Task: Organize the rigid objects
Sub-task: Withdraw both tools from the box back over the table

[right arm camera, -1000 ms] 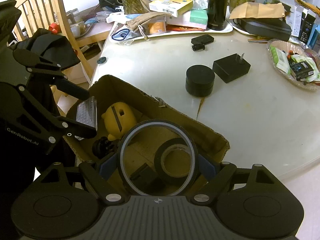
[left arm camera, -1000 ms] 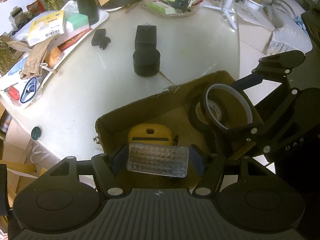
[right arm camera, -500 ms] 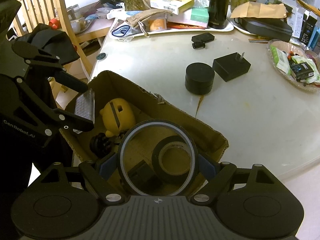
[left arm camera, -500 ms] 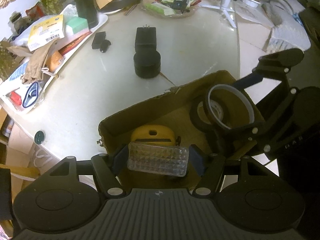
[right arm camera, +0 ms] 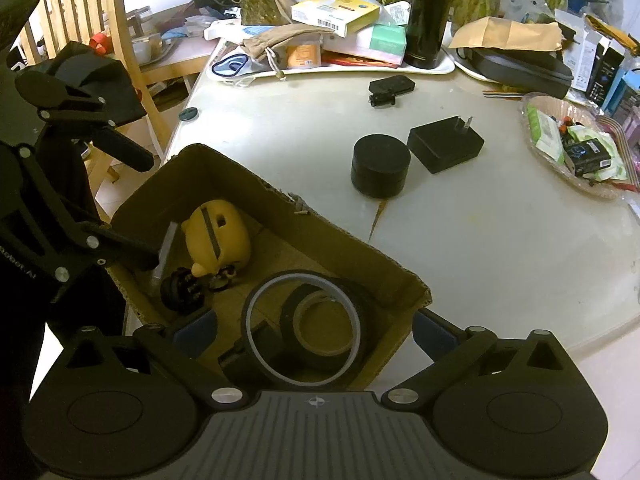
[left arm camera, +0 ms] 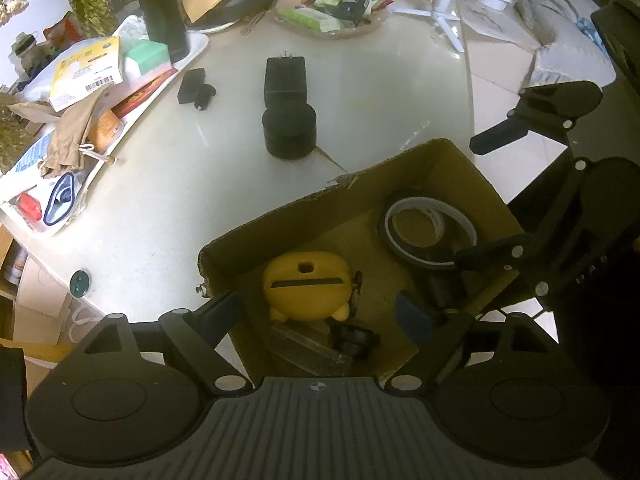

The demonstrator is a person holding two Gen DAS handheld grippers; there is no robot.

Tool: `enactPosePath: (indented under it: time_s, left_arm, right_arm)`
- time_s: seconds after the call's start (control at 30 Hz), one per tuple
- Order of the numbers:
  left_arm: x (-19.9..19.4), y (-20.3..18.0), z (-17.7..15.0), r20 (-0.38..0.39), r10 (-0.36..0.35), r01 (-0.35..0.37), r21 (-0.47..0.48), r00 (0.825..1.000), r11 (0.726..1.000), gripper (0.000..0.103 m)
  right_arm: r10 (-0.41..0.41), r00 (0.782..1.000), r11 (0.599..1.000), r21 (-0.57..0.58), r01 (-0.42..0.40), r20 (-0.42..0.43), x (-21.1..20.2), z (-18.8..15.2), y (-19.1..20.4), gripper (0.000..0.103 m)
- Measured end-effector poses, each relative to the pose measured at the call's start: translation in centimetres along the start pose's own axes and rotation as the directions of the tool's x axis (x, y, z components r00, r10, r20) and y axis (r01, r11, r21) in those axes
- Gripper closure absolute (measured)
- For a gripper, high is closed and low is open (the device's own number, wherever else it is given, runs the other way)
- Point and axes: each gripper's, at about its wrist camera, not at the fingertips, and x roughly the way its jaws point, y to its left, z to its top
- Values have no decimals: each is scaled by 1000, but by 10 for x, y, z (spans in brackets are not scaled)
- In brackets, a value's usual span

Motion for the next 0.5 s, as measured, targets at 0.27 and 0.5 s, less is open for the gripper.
enactPosePath:
  time_s: [0.27, 0.5]
  left_arm:
    - [0, -1, 0, -3, 3, -3, -1, 1000, 1000, 17]
    - [-1, -1, 0, -1, 7, -7, -1, 1000, 1000, 17]
  right_arm:
    - [-6, 1000, 1000, 6, 6, 3, 0, 1, 0, 0]
    - [-9, 1000, 1000, 15, 9, 8, -1, 1, -1, 0]
